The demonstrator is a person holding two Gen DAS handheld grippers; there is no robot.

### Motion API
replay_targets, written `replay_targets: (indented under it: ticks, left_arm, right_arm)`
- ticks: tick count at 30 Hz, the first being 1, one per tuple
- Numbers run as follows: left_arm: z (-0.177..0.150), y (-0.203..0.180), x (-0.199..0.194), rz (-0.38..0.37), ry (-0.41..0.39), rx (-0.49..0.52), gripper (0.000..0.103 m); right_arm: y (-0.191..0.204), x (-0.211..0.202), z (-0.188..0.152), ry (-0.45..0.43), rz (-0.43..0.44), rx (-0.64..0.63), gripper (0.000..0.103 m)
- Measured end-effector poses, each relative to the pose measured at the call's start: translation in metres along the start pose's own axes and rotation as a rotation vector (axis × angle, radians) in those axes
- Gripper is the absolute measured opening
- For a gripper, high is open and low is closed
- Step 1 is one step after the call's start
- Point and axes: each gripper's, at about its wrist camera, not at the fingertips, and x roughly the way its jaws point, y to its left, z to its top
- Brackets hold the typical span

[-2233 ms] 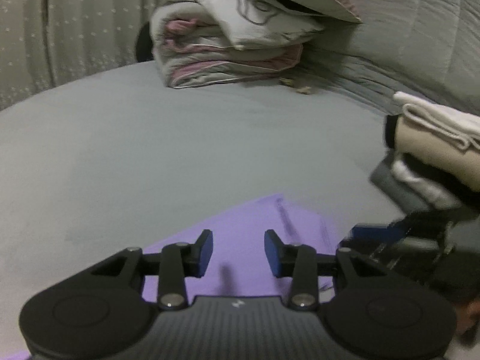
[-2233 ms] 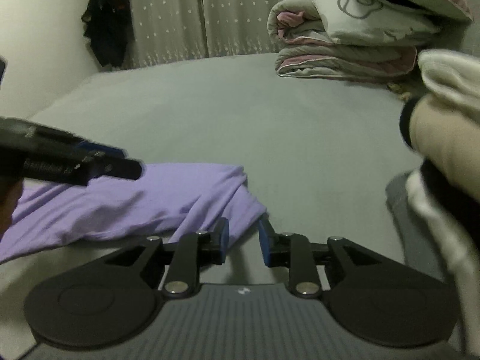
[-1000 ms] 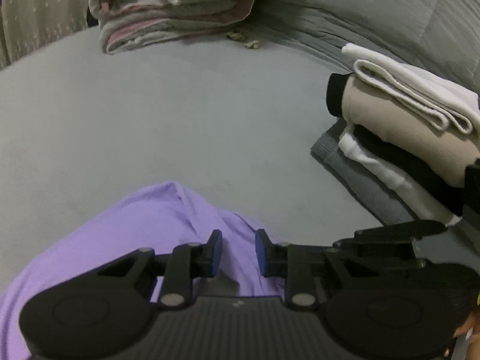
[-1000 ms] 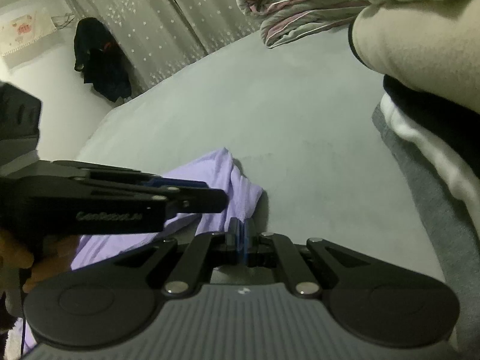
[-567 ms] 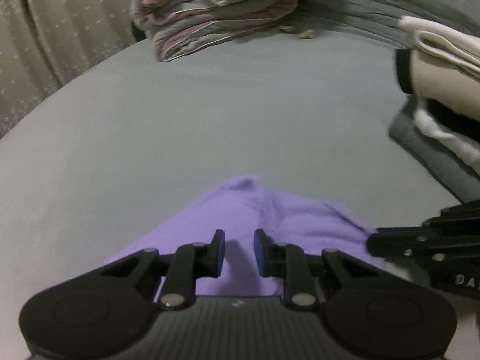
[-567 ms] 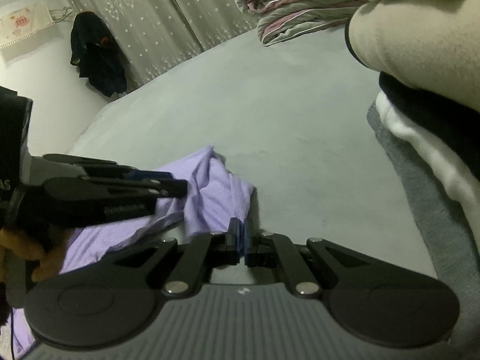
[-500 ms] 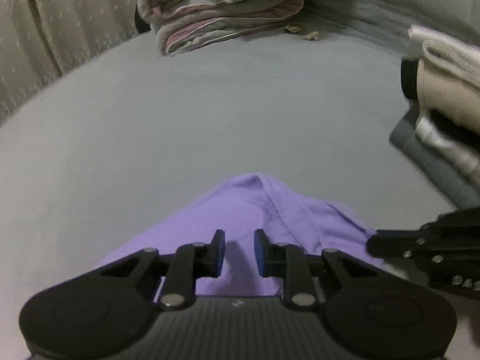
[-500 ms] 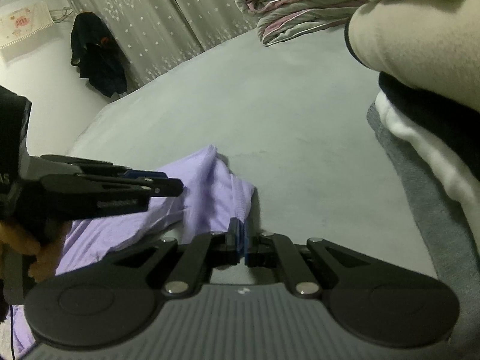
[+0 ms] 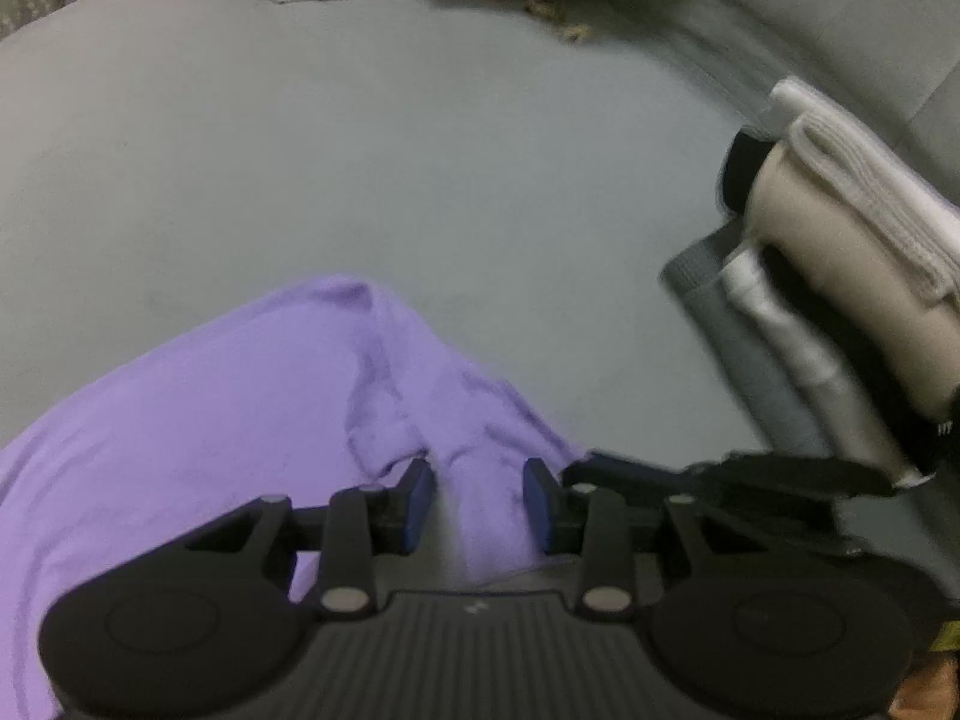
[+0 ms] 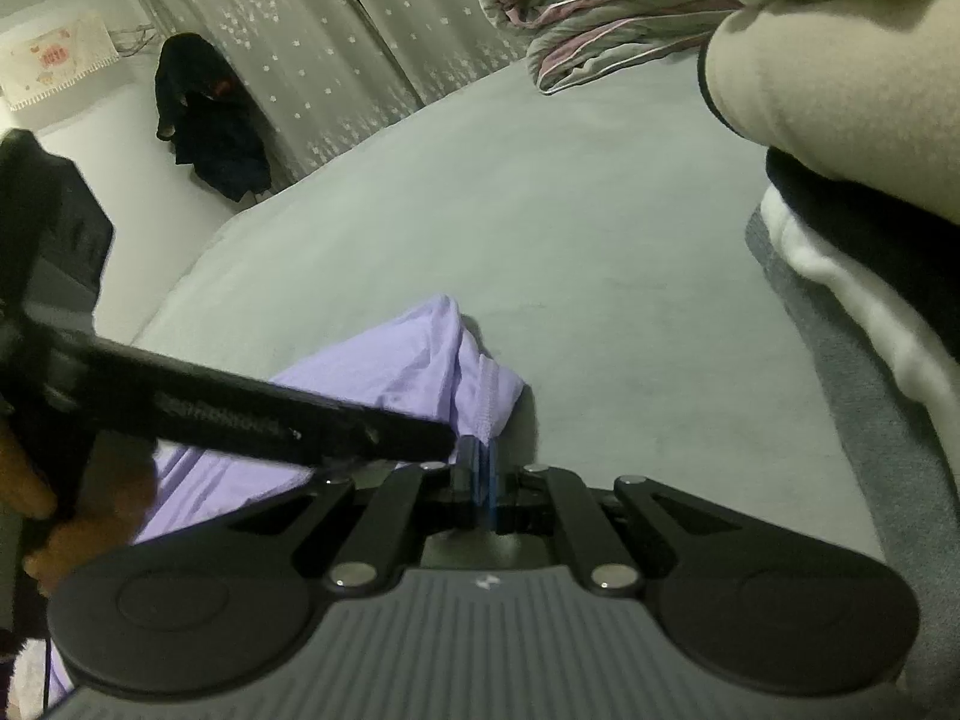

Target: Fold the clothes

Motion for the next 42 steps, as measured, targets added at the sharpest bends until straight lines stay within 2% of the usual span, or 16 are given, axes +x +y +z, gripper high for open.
replay_targets:
  ticks: [1,2,5,10,14,19,23,26,29,31,32,33,39,42]
  left_arm:
    - [0.0,-0.001,0.003,0.021,0.008,-0.002,0.009]
    - [0.0,0.001,0.002,0.02,0.006,-0.015,0.003]
    - [0.002,0.01,-0.007,-0.021,-0.023,-0.069,0.002]
    - [0.017,0.029,-0.031,-0.152,-0.143,-0.188,0.002]
    - [0.031,0.038,-0.039,-0.233,-0.229,-0.251,0.002]
    - [0.054,0.023,-0.032,-0.271,-0.331,-0.265,0.002]
    - [0.071,0.021,-0.016,-0.29,-0.343,-0.287,0.002]
    - [0.071,0.016,-0.013,-0.296,-0.335,-0.294,0.002]
    - [0.061,0.011,-0.026,-0.297,-0.343,-0.243,0.002]
    - [0.054,0.007,-0.04,-0.3,-0.35,-0.197,0.002]
    - [0.052,0.007,-0.048,-0.306,-0.353,-0.18,0.002]
    - [0.049,0.006,-0.057,-0.308,-0.358,-0.163,0.002]
    - [0.039,0.006,-0.109,-0.322,-0.388,-0.09,0.002]
    - [0.035,0.005,-0.122,-0.317,-0.383,-0.06,0.002]
  right_arm:
    - [0.0,0.0,0.0,0.0,-0.001,0.001,0.003]
    - [0.0,-0.001,0.0,-0.001,-0.002,0.004,0.003]
    - [-0.001,-0.002,0.002,-0.005,0.001,0.018,0.003]
    - [-0.001,-0.007,0.005,-0.037,0.035,0.085,0.003]
    - [-0.002,-0.017,0.005,-0.119,0.085,0.171,0.003]
    - [-0.003,-0.029,0.002,-0.27,0.053,0.221,0.003]
    - [-0.003,-0.033,0.0,-0.354,0.007,0.219,0.003]
    - [-0.003,-0.031,0.001,-0.361,-0.026,0.202,0.016]
    - [-0.003,-0.027,0.001,-0.354,-0.032,0.186,0.017]
    - [0.002,-0.025,0.0,-0.368,-0.055,0.152,0.032]
    - [0.005,-0.024,-0.001,-0.384,-0.06,0.129,0.049]
    - [0.008,-0.024,-0.003,-0.4,-0.066,0.103,0.053]
    - [0.029,-0.028,-0.007,-0.481,-0.032,-0.095,0.053]
    - [0.04,-0.029,-0.011,-0.535,-0.054,-0.2,0.053]
